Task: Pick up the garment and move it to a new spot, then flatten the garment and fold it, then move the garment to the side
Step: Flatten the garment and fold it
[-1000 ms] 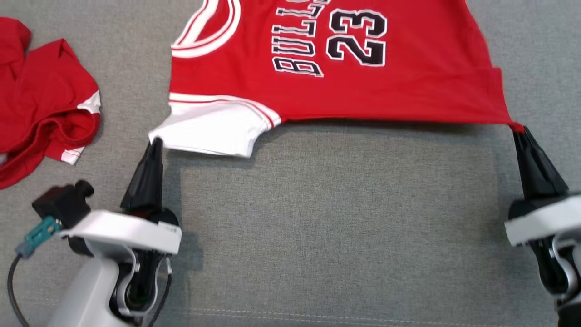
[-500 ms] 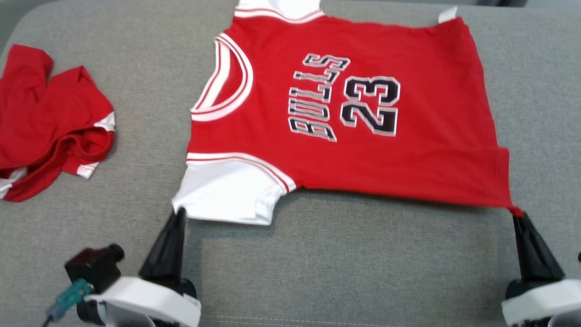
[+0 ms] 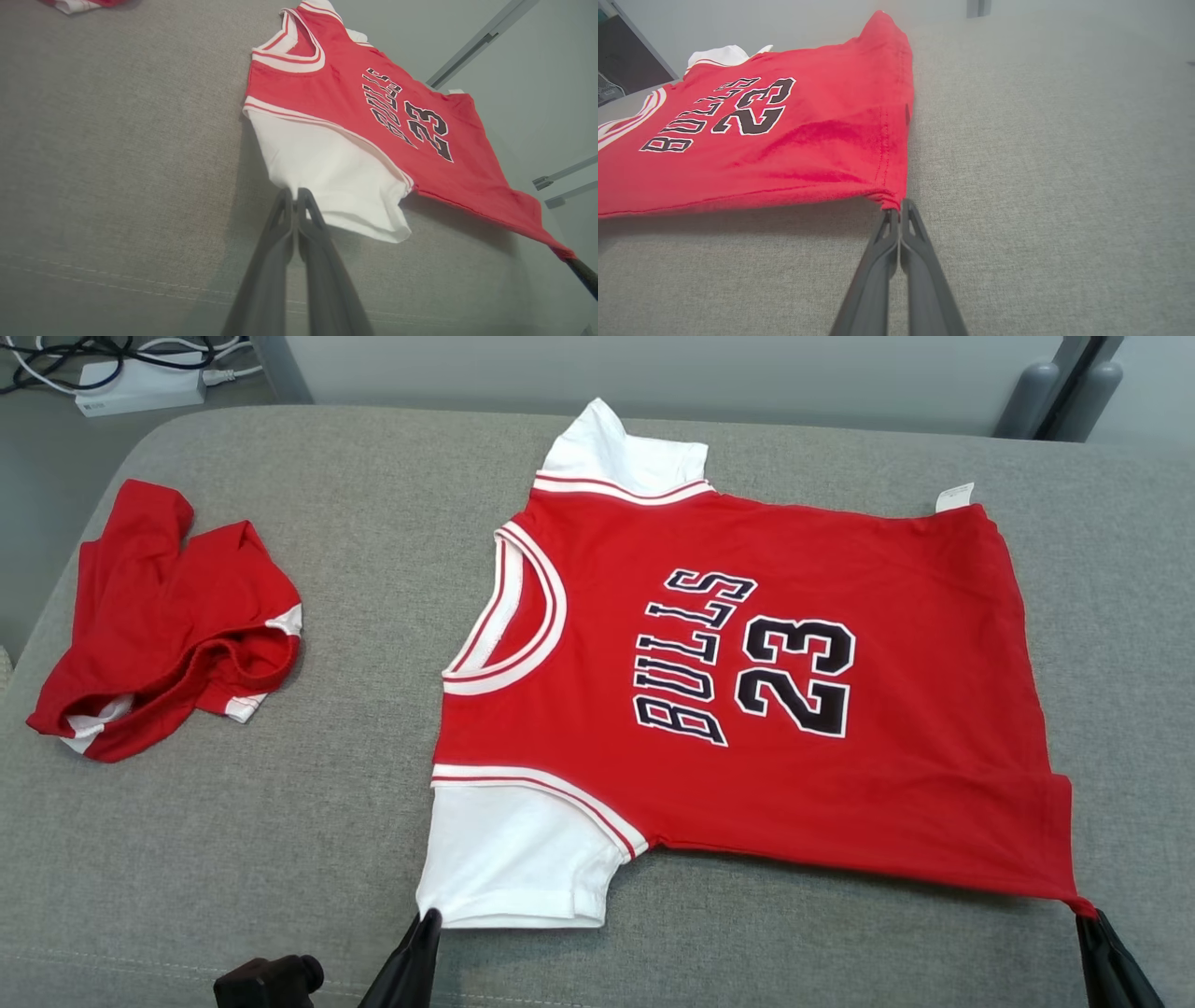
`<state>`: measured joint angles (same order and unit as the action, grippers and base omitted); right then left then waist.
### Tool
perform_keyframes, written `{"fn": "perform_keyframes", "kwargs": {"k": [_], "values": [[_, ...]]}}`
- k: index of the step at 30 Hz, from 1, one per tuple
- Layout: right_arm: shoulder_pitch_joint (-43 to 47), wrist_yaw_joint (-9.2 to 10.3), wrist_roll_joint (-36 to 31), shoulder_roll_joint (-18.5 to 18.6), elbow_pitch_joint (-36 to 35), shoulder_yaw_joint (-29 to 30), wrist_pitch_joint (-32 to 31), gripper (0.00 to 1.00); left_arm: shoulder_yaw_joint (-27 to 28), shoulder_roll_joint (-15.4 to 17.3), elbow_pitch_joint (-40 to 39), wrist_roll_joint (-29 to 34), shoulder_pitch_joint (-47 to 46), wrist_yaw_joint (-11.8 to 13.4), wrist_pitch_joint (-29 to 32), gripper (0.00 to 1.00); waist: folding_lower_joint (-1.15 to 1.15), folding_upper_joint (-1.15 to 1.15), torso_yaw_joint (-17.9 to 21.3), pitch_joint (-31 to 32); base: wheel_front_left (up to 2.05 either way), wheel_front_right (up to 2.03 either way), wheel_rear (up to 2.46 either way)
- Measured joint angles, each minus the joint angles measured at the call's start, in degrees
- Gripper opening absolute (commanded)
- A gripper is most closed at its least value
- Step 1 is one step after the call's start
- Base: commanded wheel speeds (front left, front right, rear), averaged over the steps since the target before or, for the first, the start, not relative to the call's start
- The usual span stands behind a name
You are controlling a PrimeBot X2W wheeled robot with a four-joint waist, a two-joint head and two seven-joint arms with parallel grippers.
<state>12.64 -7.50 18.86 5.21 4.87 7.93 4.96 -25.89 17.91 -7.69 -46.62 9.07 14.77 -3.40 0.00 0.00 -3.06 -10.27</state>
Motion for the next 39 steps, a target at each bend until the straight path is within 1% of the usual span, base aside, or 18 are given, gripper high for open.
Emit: {"fn": "perform_keyframes", "kwargs": {"k": [3,9,10,11,12,13,15,17,22,24,27,31,35,39], "values": [[0.1,0.00,-0.4,-0.4,0.1,0.6,-1.0,0.00,-0.5,-0.6,0.7,-0.8,0.2,0.0,0.5,0.00,0.00,0.00,-0.2,0.8,0.00,0.00,0.00],[1.1,0.00,-0.6,-0.9,2.4,-0.2,-1.3,0.00,-1.3,-0.8,3.8,-2.6,0.7,-0.1,2.4,0.00,0.00,0.00,-0.5,1.7,0.00,0.00,0.00],[1.1,0.00,-0.1,-0.9,2.5,-0.7,-0.9,0.12,-1.2,-1.0,4.3,-3.1,0.8,-0.3,2.4,0.00,0.00,0.00,-0.6,1.6,0.00,0.00,0.00],[1.1,0.00,0.4,-0.8,2.7,-1.2,-0.9,0.40,-1.1,-1.3,4.9,-3.5,0.9,-0.6,2.3,0.15,0.00,0.00,-0.6,1.7,0.00,0.00,0.00],[1.0,-0.01,0.4,-0.9,2.8,-1.3,-0.6,1.00,-1.1,-1.3,5.3,-3.5,0.9,-0.6,2.4,0.48,0.00,0.00,-0.5,1.8,0.00,0.00,0.00],[1.0,0.00,0.8,-0.9,2.8,-1.1,-0.2,1.00,-0.8,-1.3,5.6,-3.5,0.9,-0.6,2.0,1.00,0.00,0.00,-0.5,1.9,0.00,0.00,0.00],[1.1,0.00,0.9,-0.5,2.6,-0.5,0.7,1.00,-0.3,-0.8,5.7,-3.0,0.8,-0.5,1.3,1.00,0.00,0.00,-0.4,2.3,0.00,0.00,0.00],[1.6,0.00,1.4,-0.3,1.3,0.4,1.6,1.00,0.5,0.1,5.2,-2.0,0.8,0.4,0.6,1.00,0.00,0.00,-0.3,2.8,0.00,0.00,0.00],[2.7,0.00,1.5,0.2,-3.5,3.2,4.6,1.00,2.9,4.1,1.4,3.2,0.4,3.8,-2.0,1.00,0.00,0.00,0.4,4.3,0.00,0.00,0.00],[2.1,0.01,0.2,0.2,-5.0,4.5,5.9,1.00,3.6,5.5,-0.4,5.7,-0.7,4.8,-3.3,1.00,0.00,0.00,0.8,4.8,0.00,0.00,0.00],[0.0,0.01,-2.6,-0.1,-6.2,4.2,7.0,1.00,3.8,6.8,-2.0,9.1,-3.7,5.0,-4.9,1.00,0.00,0.00,1.0,5.4,0.00,0.00,0.00],[-3.8,0.00,-6.2,-1.3,-6.2,2.3,8.1,1.00,2.7,6.9,-2.8,12.4,-6.7,5.3,-6.7,1.00,0.00,0.00,0.8,6.6,0.00,0.00,0.00],[-3.8,0.00,-8.8,-1.9,-5.8,0.5,8.7,1.00,1.9,6.3,-1.4,12.5,-7.1,5.2,-7.3,1.00,0.00,0.00,0.2,7.6,0.00,0.00,0.00],[-1.7,0.00,-9.4,-2.9,-5.6,0.0,8.8,1.00,2.2,5.8,0.5,12.2,-5.6,5.2,-8.4,1.00,0.00,0.00,0.0,8.2,0.00,0.00,0.00]]}}
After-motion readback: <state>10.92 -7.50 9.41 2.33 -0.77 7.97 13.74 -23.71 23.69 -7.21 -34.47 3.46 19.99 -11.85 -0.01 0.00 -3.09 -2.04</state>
